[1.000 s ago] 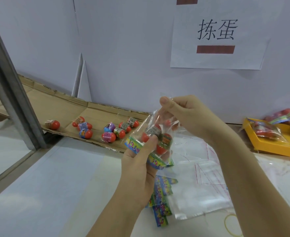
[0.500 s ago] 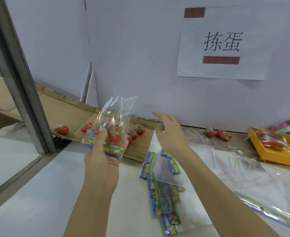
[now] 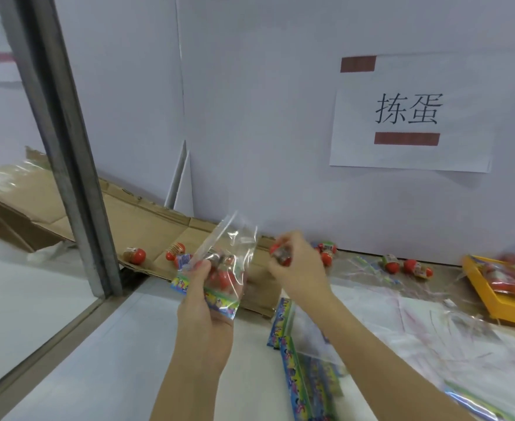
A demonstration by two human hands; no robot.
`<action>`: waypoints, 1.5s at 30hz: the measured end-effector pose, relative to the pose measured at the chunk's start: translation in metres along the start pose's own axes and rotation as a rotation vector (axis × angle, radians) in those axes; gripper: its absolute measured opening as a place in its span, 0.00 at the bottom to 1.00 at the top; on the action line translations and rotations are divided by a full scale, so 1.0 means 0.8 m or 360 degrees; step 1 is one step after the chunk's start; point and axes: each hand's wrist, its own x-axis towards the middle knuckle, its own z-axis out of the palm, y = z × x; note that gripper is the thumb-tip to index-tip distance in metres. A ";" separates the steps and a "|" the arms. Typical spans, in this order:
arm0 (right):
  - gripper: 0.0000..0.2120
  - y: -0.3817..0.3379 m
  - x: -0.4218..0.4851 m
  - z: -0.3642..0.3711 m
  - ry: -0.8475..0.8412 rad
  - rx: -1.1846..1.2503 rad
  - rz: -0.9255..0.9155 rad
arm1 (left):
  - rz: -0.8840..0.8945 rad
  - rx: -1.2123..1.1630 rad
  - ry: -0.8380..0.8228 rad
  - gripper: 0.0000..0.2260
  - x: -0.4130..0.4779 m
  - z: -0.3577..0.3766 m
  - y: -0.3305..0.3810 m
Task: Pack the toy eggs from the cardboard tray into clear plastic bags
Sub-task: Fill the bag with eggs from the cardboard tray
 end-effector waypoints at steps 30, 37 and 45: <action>0.10 -0.033 -0.028 -0.162 -0.0484 0.0422 0.0034 | -0.0298 0.0362 -0.0524 0.21 -0.047 0.031 -0.057; 0.12 -0.036 -0.029 -0.146 -0.0457 0.0415 -0.0003 | -0.0287 0.0415 -0.0476 0.20 -0.050 0.032 -0.060; 0.09 -0.034 -0.033 -0.136 -0.0412 0.0470 0.0068 | -0.0368 0.0399 -0.0482 0.17 -0.047 0.033 -0.059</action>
